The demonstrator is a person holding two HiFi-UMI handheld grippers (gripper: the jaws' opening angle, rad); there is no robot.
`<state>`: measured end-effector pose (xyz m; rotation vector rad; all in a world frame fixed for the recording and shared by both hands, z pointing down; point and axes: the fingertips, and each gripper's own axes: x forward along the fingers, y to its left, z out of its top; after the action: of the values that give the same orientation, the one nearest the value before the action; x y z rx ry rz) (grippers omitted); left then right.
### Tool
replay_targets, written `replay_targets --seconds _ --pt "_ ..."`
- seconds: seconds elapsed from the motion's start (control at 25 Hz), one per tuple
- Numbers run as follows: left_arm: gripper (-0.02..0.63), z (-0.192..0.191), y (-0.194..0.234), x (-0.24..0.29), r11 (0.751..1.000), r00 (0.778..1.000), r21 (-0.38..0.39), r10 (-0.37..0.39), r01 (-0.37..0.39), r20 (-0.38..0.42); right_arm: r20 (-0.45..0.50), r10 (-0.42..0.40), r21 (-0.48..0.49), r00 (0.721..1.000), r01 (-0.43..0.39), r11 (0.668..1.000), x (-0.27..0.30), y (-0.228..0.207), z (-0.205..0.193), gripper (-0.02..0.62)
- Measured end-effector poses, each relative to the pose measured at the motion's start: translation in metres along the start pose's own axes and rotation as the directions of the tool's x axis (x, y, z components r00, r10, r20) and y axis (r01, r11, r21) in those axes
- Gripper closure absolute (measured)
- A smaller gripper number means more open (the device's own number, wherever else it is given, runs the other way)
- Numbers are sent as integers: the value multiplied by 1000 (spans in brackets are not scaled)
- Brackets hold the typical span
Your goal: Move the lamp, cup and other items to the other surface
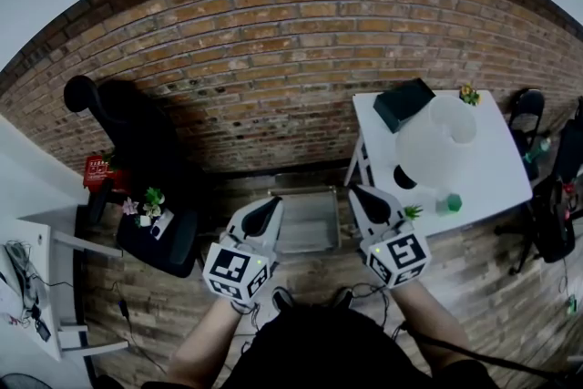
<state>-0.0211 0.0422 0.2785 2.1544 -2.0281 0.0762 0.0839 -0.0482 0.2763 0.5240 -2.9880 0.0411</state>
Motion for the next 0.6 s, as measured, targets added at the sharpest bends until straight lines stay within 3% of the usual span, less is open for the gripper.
replay_targets --seconds 0.6 --pt "600 -4 0 2 1000 1000 -7 22 -23 -15 -3 20 14 1000 -20 1000 0 -2 -2 592"
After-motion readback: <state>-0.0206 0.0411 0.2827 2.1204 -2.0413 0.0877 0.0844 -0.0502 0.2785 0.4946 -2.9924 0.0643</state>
